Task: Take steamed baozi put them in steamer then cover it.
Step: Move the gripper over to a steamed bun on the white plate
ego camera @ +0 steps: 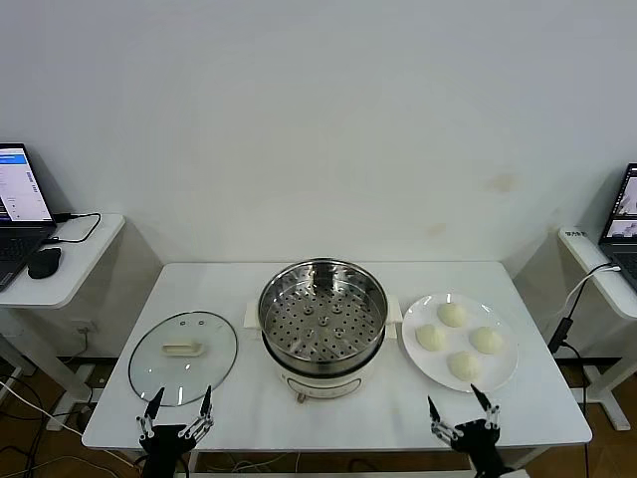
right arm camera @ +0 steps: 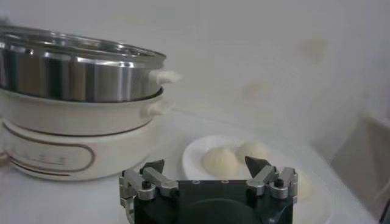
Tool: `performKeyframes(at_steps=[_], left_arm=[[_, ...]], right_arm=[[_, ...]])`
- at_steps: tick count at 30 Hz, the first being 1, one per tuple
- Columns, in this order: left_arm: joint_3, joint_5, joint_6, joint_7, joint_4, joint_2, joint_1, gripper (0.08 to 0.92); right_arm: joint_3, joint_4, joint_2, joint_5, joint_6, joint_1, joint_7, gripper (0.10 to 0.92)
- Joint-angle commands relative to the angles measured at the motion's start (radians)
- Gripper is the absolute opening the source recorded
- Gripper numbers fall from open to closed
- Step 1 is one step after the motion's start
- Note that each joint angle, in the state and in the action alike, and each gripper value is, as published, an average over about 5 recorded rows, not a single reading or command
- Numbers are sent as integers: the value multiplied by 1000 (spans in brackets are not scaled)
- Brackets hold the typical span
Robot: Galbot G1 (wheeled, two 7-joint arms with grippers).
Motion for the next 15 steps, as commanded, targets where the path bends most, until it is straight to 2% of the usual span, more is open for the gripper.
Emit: performKeyframes(at_steps=[1, 8, 15], left_arm=[[-11, 35, 45, -9, -14, 10, -24, 823], [-17, 78, 63, -30, -20, 22, -31, 823], [-13, 142, 107, -28, -24, 21, -34, 823]], right_arm=[[65, -29, -262, -169, -101, 171, -59, 823], [-15, -211, -542, -207, -157, 395, -272, 822], [-324, -423, -734, -204, -141, 789, -542, 823]])
